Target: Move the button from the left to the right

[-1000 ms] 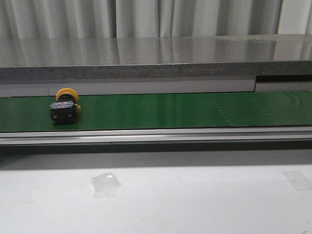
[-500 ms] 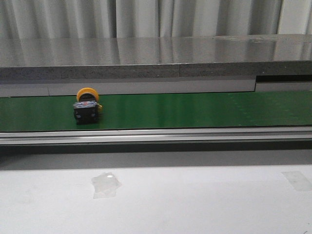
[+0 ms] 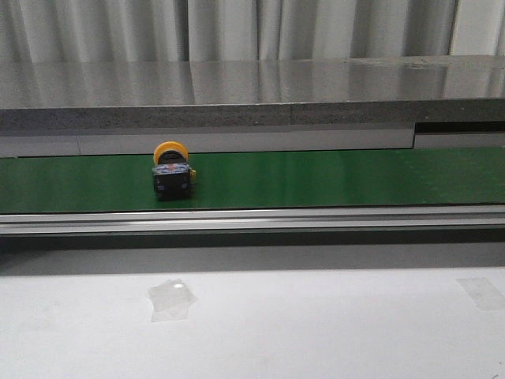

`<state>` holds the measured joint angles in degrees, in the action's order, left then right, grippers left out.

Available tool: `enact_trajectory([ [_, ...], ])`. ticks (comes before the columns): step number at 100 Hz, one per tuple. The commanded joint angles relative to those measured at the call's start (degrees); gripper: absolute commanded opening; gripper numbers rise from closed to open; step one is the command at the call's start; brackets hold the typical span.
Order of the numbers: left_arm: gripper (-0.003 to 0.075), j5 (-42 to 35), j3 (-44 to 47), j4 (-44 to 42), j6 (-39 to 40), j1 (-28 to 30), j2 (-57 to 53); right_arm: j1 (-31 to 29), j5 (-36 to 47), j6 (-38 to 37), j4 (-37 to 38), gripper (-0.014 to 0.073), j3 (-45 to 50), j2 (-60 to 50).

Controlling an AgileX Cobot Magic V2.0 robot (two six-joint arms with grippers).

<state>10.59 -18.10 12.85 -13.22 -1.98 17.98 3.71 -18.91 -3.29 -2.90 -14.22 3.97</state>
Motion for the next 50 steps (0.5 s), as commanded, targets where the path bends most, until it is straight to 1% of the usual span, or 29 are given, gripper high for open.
enact_trajectory([
  [1,-0.0020,-4.2,-1.5,0.4,0.1,-0.4,0.4,0.1,-1.1,0.1,-0.2,-0.0068,-6.3,5.7],
  [27,-0.0020,-4.2,-1.5,0.4,0.1,-0.4,0.4,0.1,-11.5,0.1,-0.2,-0.0068,-19.4,23.1],
  [50,-0.0020,-4.2,-1.5,0.4,0.1,-0.4,0.4,0.1,-17.7,0.1,-0.2,-0.0068,-26.6,35.5],
])
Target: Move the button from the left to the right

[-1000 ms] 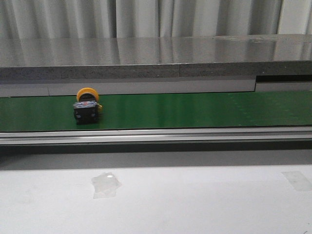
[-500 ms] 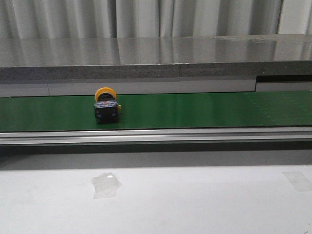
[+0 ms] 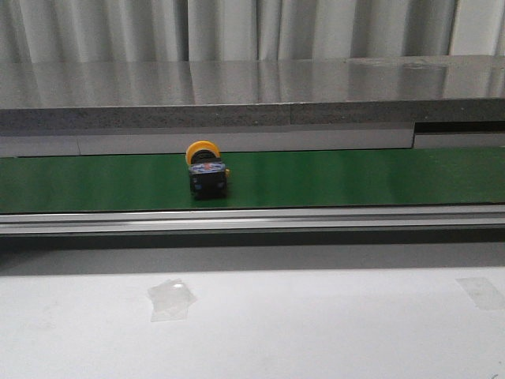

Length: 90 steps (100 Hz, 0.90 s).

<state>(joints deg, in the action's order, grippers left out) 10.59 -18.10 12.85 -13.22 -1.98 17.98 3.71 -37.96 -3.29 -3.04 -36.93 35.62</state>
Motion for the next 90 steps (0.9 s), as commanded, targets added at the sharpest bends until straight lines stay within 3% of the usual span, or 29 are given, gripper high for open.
enact_trajectory([
  [1,-0.0020,-4.2,-1.5,0.4,0.1,-0.4,0.4,0.1,1.2,0.1,-0.1,-0.0068,-4.2,4.5],
  [24,-0.0020,-4.2,-1.5,0.4,0.1,-0.4,0.4,0.1,0.5,0.1,-2.0,-0.0068,-5.7,11.1],
  [64,-0.0020,-4.2,-1.5,0.4,0.1,-0.4,0.4,0.1,-0.4,0.1,-2.5,-0.0052,-5.7,12.1],
  [76,-0.0020,-4.2,-1.5,0.4,0.1,-0.4,0.4,0.1,-1.0,0.1,-2.5,0.0080,-5.7,12.1],
  [90,-0.0020,-4.2,-1.5,0.4,0.1,-0.4,0.4,0.1,-1.8,0.1,-3.7,0.0372,-5.7,12.1],
])
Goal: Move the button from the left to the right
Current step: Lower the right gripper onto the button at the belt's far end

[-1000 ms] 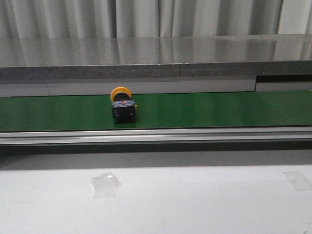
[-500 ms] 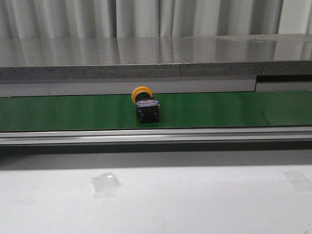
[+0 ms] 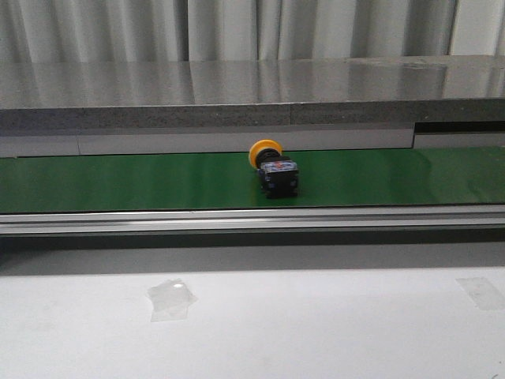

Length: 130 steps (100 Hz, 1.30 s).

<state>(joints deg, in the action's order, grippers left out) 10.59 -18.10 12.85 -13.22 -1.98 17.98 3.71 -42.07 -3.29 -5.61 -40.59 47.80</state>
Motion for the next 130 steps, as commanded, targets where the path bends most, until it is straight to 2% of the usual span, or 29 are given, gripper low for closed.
enact_trajectory([
  [1,-0.0020,-4.2,-1.5,0.4,0.1,-0.4,0.4,0.1,2.3,0.1,-1.2,0.0401,-2.0,-0.1],
  [10,-0.0020,-4.2,-1.5,0.4,0.1,-0.4,0.4,0.1,2.8,0.1,-1.4,0.0549,-2.0,-0.1],
  [17,-0.0020,-4.2,-1.5,0.4,0.1,-0.4,0.4,0.1,3.0,0.1,-2.0,0.0597,-2.0,-0.1],
  [26,-0.0020,-4.2,-1.5,0.4,0.1,-0.4,0.4,0.1,3.5,0.6,-2.5,0.0594,-2.1,0.2],
  [36,-0.0020,-4.2,-1.5,0.4,0.1,-0.4,0.4,0.1,2.3,5.4,-3.1,0.0594,-3.5,1.9],
  [47,-0.0020,-4.2,-1.5,0.4,0.1,-0.4,0.4,0.1,0.7,11.5,-6.6,0.0594,-7.5,6.2],
  [67,-0.0020,-4.2,-1.5,0.4,0.1,-0.4,0.4,0.3,0.2,17.2,-10.9,0.0594,-15.0,15.0],
  [108,-0.0020,-4.2,-1.5,0.4,0.1,-0.4,0.4,5.5,1.2,20.4,-10.0,0.0594,-25.4,33.1],
  [130,-0.0020,-4.2,-1.5,0.4,0.1,-0.4,0.4,8.7,2.8,20.4,-6.1,0.0594,-28.6,39.3],
])
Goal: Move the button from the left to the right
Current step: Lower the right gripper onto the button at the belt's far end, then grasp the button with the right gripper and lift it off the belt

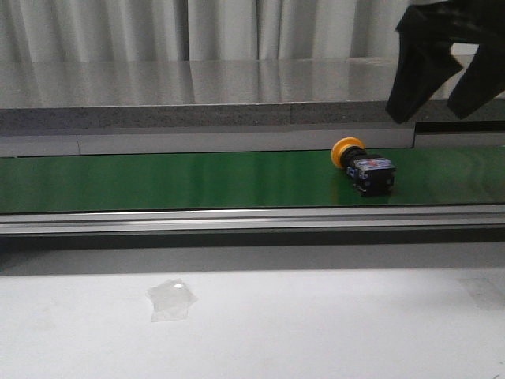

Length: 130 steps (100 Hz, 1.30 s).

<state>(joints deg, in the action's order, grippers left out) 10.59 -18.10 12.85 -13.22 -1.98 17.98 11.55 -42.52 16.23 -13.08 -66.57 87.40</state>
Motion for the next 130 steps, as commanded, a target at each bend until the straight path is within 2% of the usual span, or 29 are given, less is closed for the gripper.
enact_trajectory([
  [1,-0.0020,-4.2,-1.5,0.4,0.1,-0.4,0.4,0.9,3.4,0.9,1.5,0.0594,-2.6,0.1],
  [51,-0.0020,-4.2,-1.5,0.4,0.1,-0.4,0.4,1.0,6.1,0.6,5.2,0.0588,-2.6,7.3],
  [58,-0.0020,-4.2,-1.5,0.4,0.1,-0.4,0.4,1.0,6.1,-0.6,6.2,0.0535,-2.6,7.9],
  [73,-0.0020,-4.2,-1.5,0.4,0.1,-0.4,0.4,0.8,6.0,-3.2,7.9,0.0328,-2.6,8.2],
  [79,-0.0020,-4.2,-1.5,0.4,0.1,-0.4,0.4,0.6,5.7,-3.2,8.1,0.0293,-2.6,8.2],
  [111,-0.0020,-4.2,-1.5,0.4,0.1,-0.4,0.4,0.6,4.2,-3.2,8.6,0.0290,-2.6,8.2],
  [130,-0.0020,-4.2,-1.5,0.4,0.1,-0.4,0.4,0.6,-2.8,-3.2,10.2,0.0290,-7.7,8.2],
])
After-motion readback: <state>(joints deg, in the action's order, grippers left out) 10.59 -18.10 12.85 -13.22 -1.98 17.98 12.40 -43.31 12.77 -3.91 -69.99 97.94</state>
